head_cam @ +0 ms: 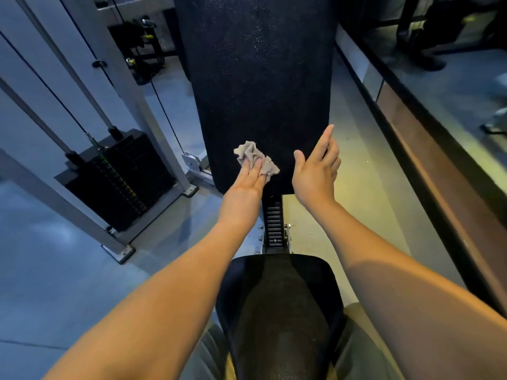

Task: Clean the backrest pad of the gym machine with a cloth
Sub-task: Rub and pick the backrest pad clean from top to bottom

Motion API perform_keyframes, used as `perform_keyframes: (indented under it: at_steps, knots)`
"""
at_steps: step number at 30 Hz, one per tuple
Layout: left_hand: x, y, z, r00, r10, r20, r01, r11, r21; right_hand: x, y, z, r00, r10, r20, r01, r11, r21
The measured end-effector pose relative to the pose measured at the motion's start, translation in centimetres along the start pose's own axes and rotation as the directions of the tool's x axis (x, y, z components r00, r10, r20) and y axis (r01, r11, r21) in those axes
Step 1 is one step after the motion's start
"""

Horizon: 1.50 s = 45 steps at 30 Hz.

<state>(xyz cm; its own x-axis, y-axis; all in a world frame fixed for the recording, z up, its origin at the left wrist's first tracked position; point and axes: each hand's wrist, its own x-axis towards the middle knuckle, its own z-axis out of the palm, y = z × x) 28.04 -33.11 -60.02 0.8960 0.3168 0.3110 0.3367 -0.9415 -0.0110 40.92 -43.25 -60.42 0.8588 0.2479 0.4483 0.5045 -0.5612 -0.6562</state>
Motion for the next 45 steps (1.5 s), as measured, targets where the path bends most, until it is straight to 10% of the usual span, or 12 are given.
perform_keyframes:
  at_steps: [6,12,25,30,37,42,45]
  knots:
    - [-3.7,-1.6,-0.6,0.962,0.187,0.197,-0.214,0.969,0.125,-0.3,-0.5,-0.2,0.999,0.029,0.022,-0.028,0.999,-0.031]
    - [1.4,-0.5,-2.9,0.982,0.144,-0.119,-0.146,0.989,-0.007,0.1,-0.3,-0.5,0.998,0.034,0.051,-0.033,0.999,-0.016]
    - [1.4,0.2,-3.6,0.888,0.024,0.459,-0.062,0.996,0.068,0.1,-0.7,-3.6,0.977,0.061,0.206,-0.056,0.998,-0.03]
    - [1.4,-0.3,-8.2,0.978,-0.199,-0.058,0.152,0.878,-0.453,-0.9,-1.0,-5.4,0.995,-0.104,0.011,0.104,0.994,0.02]
    - [2.0,-0.1,-11.5,0.974,-0.228,0.01,0.167,0.684,-0.71,-0.9,-5.0,-6.0,0.884,-0.199,0.422,-0.129,0.765,0.631]
    - [2.6,-0.4,-11.8,0.982,-0.19,0.011,0.137,0.667,-0.732,0.1,-6.2,-6.0,0.891,-0.171,0.422,-0.188,0.705,0.684]
    - [3.7,-1.8,-12.5,0.99,-0.143,-0.004,0.11,0.78,-0.616,2.3,-6.9,-6.9,0.956,-0.183,0.229,0.026,0.831,0.555]
